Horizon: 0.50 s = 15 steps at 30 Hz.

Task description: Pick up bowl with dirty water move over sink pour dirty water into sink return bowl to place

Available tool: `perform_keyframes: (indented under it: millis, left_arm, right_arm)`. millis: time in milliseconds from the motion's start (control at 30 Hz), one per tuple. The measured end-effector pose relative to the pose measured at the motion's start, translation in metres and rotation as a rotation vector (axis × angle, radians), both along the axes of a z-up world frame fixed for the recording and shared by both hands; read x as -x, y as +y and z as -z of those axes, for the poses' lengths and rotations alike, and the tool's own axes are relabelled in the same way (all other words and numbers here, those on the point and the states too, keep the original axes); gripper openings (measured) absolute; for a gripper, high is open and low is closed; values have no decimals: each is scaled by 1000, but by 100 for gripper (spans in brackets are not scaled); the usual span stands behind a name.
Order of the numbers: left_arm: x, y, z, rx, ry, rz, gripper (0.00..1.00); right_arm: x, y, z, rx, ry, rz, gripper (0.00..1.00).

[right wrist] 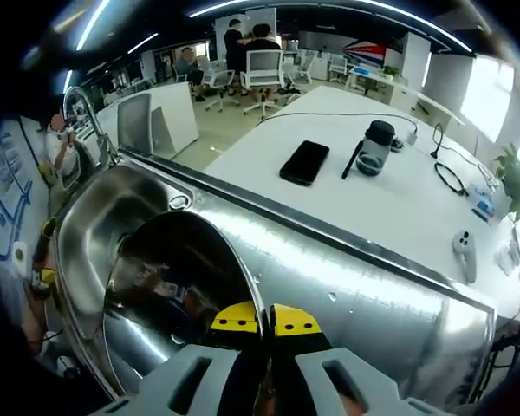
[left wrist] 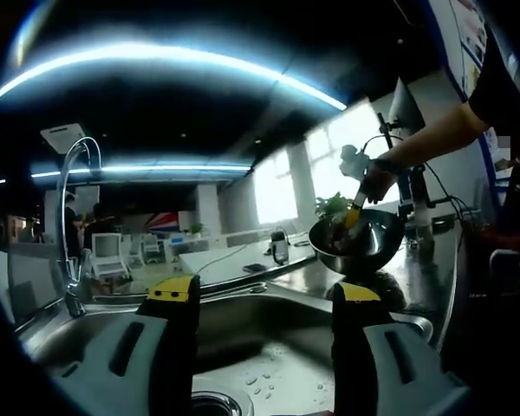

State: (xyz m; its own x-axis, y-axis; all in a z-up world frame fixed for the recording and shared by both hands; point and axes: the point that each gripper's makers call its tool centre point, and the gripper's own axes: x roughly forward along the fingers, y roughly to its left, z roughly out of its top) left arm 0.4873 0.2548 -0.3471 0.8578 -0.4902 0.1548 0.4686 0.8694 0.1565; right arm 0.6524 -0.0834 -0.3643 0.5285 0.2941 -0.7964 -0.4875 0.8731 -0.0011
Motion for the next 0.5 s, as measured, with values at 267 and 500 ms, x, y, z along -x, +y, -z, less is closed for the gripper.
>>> perform_keyframes:
  millis: [267,500]
  left_arm:
    - [1,-2,2,-13,11,1,58]
    - [0,-3,3,-23,17,0,57]
  right_arm:
    - [-4,-8,8,-39,22,29,0]
    - [-5,-12,12,-21,15,20,0]
